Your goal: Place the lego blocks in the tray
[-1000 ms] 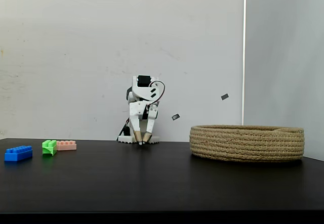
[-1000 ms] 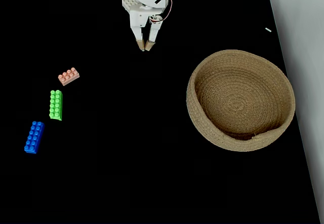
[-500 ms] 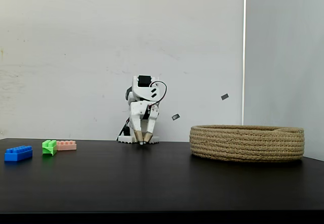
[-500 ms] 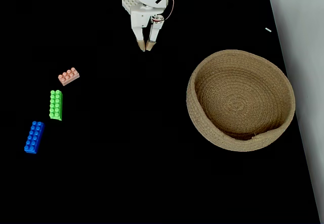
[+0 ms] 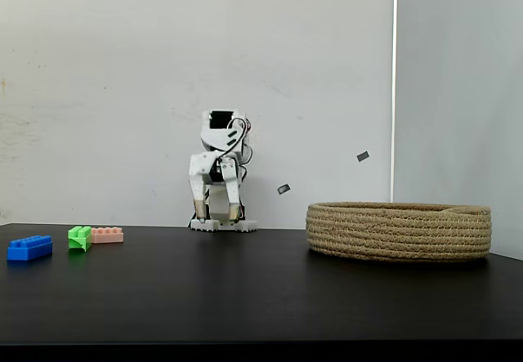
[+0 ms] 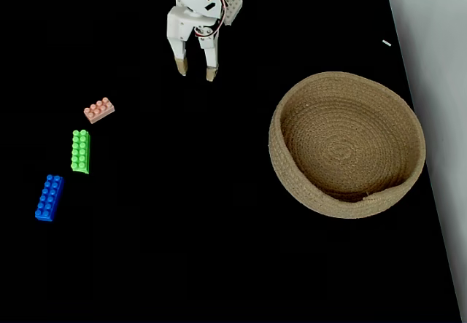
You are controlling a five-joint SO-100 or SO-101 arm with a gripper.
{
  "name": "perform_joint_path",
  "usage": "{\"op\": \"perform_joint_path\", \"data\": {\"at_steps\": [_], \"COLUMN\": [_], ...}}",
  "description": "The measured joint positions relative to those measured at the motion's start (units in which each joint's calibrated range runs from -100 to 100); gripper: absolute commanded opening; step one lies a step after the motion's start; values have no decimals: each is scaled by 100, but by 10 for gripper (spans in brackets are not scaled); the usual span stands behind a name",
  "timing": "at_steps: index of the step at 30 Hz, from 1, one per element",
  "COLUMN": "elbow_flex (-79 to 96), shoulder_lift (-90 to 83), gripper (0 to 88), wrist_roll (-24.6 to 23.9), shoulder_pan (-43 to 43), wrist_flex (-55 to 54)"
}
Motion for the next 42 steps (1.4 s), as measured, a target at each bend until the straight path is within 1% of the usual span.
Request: {"op": "perform_joint_path", "data": {"at_steps": [1, 7, 14, 17, 26, 42], "elbow_flex": [-442, -2863, -4702, -5294, -6133, -6620], "shoulder_lift": [534, 3232, 5301, 5929, 6811, 7583], "gripper": [304, 288, 285, 316, 329, 319], "wrist_roll": [-54, -171, -103, -78, -68, -68], "shoulder_pan": [122, 1026, 1906, 2158, 2606, 2655], "wrist_flex": [57, 317, 414, 471, 528, 593]}}
